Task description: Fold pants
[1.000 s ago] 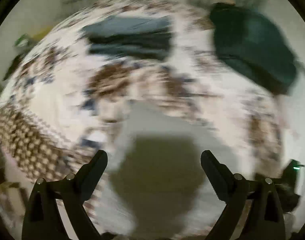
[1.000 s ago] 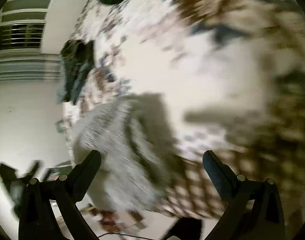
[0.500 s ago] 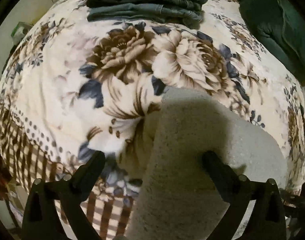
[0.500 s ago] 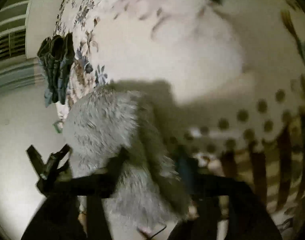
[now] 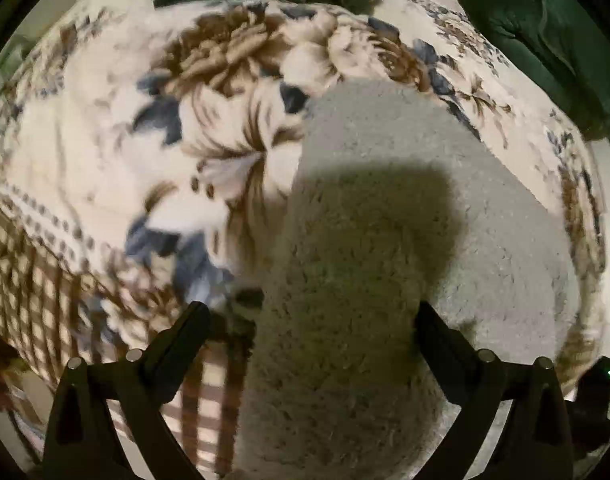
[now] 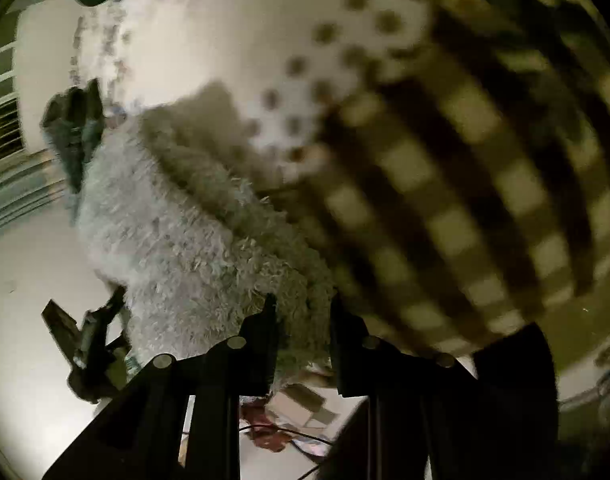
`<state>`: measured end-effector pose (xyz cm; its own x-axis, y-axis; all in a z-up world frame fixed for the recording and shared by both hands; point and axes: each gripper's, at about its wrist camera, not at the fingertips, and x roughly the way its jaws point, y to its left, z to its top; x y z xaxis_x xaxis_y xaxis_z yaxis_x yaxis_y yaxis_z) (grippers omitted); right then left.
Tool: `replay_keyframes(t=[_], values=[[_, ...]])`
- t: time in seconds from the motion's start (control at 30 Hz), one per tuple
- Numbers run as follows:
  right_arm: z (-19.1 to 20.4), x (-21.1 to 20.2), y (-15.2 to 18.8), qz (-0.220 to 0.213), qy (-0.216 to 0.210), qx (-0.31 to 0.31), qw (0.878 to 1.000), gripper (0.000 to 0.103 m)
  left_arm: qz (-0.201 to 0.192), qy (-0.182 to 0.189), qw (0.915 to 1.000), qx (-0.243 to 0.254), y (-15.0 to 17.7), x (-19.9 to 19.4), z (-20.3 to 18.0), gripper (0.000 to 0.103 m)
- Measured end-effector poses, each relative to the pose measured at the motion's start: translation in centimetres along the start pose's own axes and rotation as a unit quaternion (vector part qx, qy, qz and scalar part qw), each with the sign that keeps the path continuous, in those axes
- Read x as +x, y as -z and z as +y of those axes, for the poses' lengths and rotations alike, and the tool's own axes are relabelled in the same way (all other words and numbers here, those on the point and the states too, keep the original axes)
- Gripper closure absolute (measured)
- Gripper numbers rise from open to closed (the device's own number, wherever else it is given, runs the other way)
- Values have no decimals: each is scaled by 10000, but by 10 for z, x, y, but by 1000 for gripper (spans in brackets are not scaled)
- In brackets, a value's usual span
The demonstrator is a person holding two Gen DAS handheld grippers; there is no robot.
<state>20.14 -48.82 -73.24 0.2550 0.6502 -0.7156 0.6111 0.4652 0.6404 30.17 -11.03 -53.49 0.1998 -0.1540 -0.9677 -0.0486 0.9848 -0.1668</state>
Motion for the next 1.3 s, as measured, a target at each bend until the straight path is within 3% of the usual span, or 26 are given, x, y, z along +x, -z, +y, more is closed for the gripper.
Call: replay_keyframes(t=[0.03,0.07,0.1,0.13,0.2,0.27,0.43,0.5,0.57,0.67,0.73,0.77,0.8,0.83,0.9,0.97,1.03,1.1,1.13,1.17,1.2,1.23,1.27,1.3], values=[[5,-2,-1,78,8,-80,9999,72,-29,4,10000,61,-1,-4,0,0],[13,-6,-2,136,78,-222,9996,56,-59,17,9999,132,-2,-9,0,0],[26,-16,-2,93,271,-458,9985,50,-84,60,9998,142,-3,-14,1,0],[40,-32,-3,-138,238,-641,9976,48,-112,123,9998,141,-2,-18,3,0],[58,-58,-6,-533,-31,-817,9952,25,-145,284,9994,118,-1,-26,8,0],[75,-68,-21,-859,-233,-762,9931,17,-176,440,9988,101,1,-30,12,0],[95,-5,-83,-344,-549,-281,9975,19,-55,606,9980,164,5,-19,22,0],[112,18,-89,-319,-484,-386,9976,67,-71,614,9979,180,5,-14,27,0],[140,21,-82,-629,26,-1108,9918,70,-122,576,9979,271,4,-10,30,0],[141,0,-81,-1311,24,-1125,9850,72,-80,755,9970,167,4,-5,36,0],[133,0,-84,-1377,-26,-979,9856,69,-58,683,9976,128,4,-5,34,0],[128,7,-85,-1106,-64,-906,9897,63,-65,634,9979,126,3,-7,33,0],[125,10,-84,-873,-38,-817,9928,48,-57,640,9979,110,3,-10,32,0],[123,7,-80,-791,60,-756,9940,41,-59,668,9977,83,3,-16,31,0],[118,-14,-64,-1017,93,-846,9912,19,-142,724,9972,72,5,-28,30,0],[108,-39,-36,-1281,247,-869,9876,18,-167,783,9968,48,10,-36,29,0],[79,-52,-9,-1254,256,-559,9902,18,-154,759,9970,9,15,-38,30,0],[40,-48,15,-1009,-239,-5,9946,18,-106,726,9973,-50,19,-33,32,0],[20,-35,23,-872,-707,325,9931,18,-87,703,9975,-78,21,-30,33,0],[11,-23,26,-812,-956,517,9908,27,-31,659,9978,-111,22,-25,33,0],[3,-11,29,-782,-1169,664,9878,61,-15,655,9978,-142,23,-22,34,0],[0,1,31,-762,-1314,704,9859,80,-9,641,9978,-166,24,-19,36,0],[0,9,35,-763,-1271,638,9869,88,7,586,9982,-145,24,-15,37,0],[1,11,37,-848,-1130,564,9884,89,24,582,9982,-125,24,-13,37,0]])
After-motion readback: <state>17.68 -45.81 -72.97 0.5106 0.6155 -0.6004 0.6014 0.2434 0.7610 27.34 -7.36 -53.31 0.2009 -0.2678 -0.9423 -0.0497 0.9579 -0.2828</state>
